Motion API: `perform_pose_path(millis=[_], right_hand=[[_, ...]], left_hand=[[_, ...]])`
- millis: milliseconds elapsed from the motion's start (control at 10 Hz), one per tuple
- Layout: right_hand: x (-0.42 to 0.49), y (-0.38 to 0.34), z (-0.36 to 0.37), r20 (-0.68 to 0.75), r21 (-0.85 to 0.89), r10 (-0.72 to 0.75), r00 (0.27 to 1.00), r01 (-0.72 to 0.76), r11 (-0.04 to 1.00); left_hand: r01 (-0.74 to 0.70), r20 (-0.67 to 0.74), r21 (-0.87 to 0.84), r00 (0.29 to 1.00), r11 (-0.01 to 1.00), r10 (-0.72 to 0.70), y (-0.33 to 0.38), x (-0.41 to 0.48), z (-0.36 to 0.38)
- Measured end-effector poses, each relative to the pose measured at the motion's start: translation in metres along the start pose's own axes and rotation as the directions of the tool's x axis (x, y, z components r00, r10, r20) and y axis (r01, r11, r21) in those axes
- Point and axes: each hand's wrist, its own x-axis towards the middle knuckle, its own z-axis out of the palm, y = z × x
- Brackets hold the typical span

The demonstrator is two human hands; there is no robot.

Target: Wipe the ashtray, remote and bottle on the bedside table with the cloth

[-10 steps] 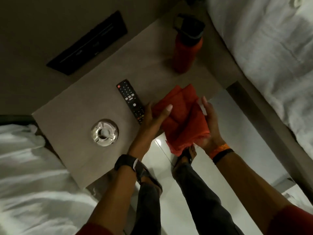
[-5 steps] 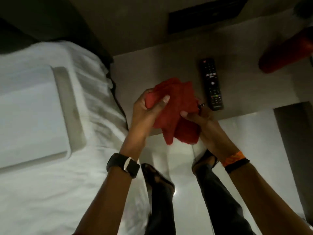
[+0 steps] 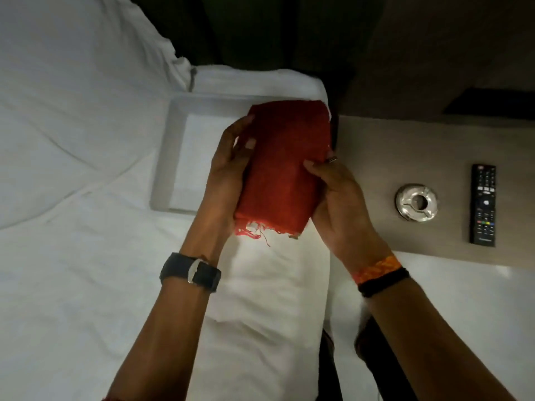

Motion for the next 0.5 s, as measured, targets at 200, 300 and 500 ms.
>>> perform_pose_path(millis=[200, 300, 500], right_hand=[[0.046, -0.002, 0.007, 0.111, -0.985, -0.391, 0.914, 0.047, -0.169], [0.046, 0.003, 0.004, 0.151, -0.907, -0.341, 0.928, -0.007, -0.421], [0.043, -0.016, -0.02, 0.275, -0.909, -0.443, 0.853, 0.08, -0.409]], left_hand=[[-0.057, -0.003, 0.504, 0.998, 0.862, 0.068, -0.03, 0.043, -0.016], [-0.041, 0.064, 0.734, 0.998, 0.678, -0.008, -0.046, 0.041, -0.012], [-0.073, 0.017, 0.975, 0.967, 0.21, 0.256, -0.044, 0.026, 0.01]])
